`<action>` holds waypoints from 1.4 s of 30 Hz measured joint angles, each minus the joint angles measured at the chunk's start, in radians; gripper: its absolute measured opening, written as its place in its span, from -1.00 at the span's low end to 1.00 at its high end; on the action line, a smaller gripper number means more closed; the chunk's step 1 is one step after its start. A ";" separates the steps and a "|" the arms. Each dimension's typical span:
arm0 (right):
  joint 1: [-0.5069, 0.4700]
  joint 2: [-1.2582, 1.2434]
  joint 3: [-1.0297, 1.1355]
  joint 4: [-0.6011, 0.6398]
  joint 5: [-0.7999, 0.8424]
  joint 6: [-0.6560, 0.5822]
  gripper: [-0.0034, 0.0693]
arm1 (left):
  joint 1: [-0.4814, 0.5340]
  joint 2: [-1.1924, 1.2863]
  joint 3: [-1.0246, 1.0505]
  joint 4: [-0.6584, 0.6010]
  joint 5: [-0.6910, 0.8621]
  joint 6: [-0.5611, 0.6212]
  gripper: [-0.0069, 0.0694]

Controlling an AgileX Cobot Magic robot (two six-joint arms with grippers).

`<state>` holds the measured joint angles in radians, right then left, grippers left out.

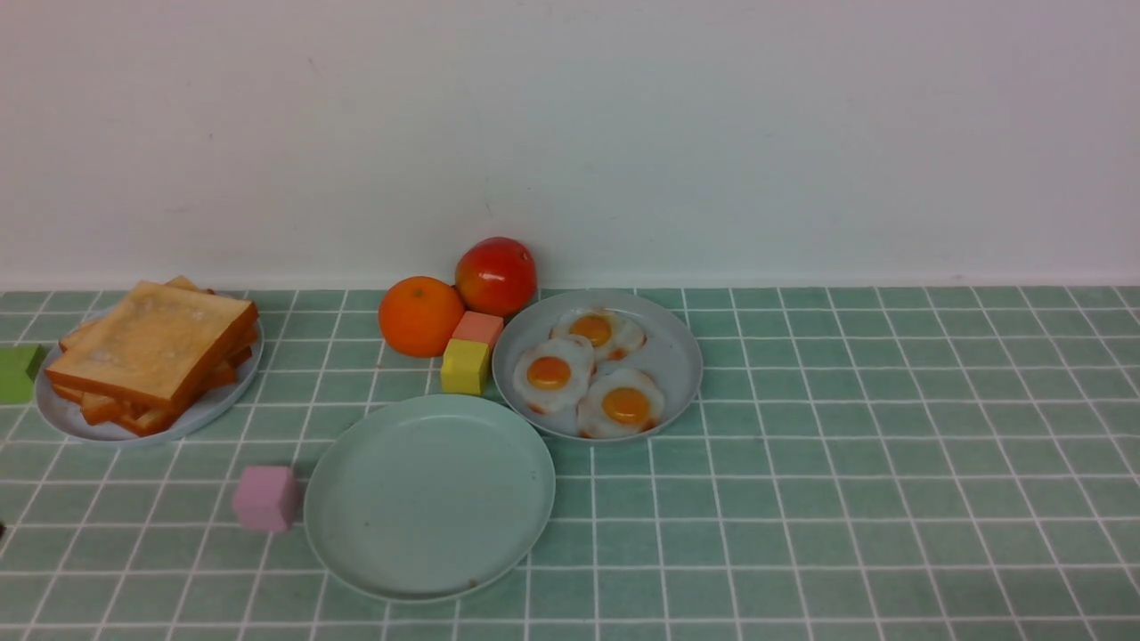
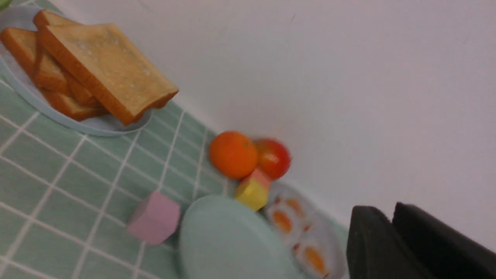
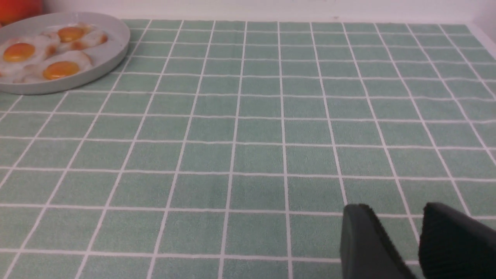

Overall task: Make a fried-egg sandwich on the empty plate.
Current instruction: Use the left arm to grab a slice of bread

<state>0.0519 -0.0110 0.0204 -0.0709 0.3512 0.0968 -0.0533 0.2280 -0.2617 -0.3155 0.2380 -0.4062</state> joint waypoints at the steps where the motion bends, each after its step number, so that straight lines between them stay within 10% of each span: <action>1: 0.000 0.000 0.002 0.023 -0.019 0.026 -0.25 | 0.000 0.060 -0.050 0.016 0.078 0.041 -0.68; 7: 0.000 0.000 0.005 0.270 -0.177 0.258 -0.25 | 0.000 0.442 -0.384 0.037 0.518 0.327 -0.85; 14: 0.000 0.000 -0.036 0.348 -0.217 0.346 -0.30 | 0.000 0.686 -0.504 0.027 0.563 0.380 -0.85; 21: 0.075 0.243 -0.531 0.290 0.263 0.048 -0.92 | 0.000 0.996 -0.636 0.179 0.537 0.362 -0.85; 30: 0.151 0.601 -0.942 0.335 0.680 -0.208 -0.91 | 0.000 1.296 -0.845 0.376 0.378 0.353 -0.83; 42: 0.258 0.645 -0.963 0.381 0.704 -0.276 -0.90 | 0.000 1.624 -1.070 0.599 0.334 0.345 0.06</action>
<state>0.3097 0.6342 -0.9425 0.3105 1.0547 -0.1796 -0.0533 1.8516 -1.3313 0.2834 0.5718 -0.0611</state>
